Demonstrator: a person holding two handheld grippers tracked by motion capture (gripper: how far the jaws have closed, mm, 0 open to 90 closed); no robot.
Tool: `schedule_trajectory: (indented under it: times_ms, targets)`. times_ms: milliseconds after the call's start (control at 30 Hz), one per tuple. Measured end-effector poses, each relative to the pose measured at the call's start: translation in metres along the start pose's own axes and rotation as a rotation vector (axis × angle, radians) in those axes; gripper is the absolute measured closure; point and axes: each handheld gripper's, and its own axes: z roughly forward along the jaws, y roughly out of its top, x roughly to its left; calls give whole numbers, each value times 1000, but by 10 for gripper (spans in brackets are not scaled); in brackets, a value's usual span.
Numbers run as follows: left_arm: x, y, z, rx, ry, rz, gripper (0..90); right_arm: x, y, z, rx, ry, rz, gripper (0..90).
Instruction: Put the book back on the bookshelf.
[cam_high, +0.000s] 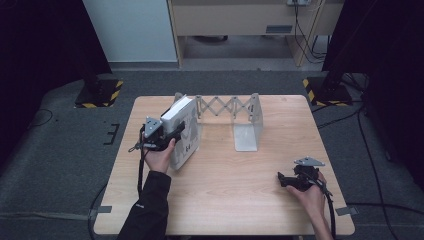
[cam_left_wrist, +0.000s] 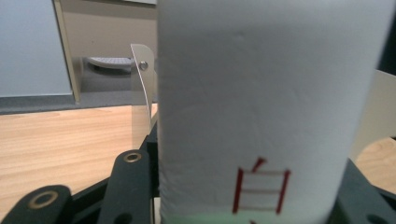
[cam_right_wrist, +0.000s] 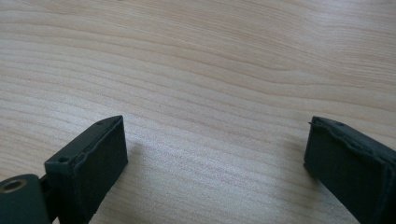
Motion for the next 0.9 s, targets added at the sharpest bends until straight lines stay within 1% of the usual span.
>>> schedule_trajectory:
  times_ms: [100, 133, 333, 400, 500, 567, 767, 900]
  targets:
    - [0, -7, -6, -12, -3, 1, 511, 0, 0, 0, 1, 0, 0, 64]
    - [-1, -9, -8, -12, -3, 7, 512, 0, 0, 0, -2, -1, 0, 64]
    - [1, -17, -19, 16, -1, 14, 512, 0, 0, 0, 2, 1, -1, 65]
    - [1, -18, -22, 40, 1, 22, 512, 0, 0, 0, 2, 1, -1, 65]
    - [-1, -23, -24, 22, -1, 29, 512, 0, 0, 0, 2, 1, -1, 65]
    - [-2, -24, -25, 27, 0, 39, 511, 0, 0, 0, 2, 1, -1, 65]
    - [-8, -27, -26, 8, 3, 58, 510, 0, 0, 0, 2, 1, -1, 65]
    - [-11, -28, -26, 11, 4, 76, 507, 0, 0, 0, 2, 0, 0, 65]
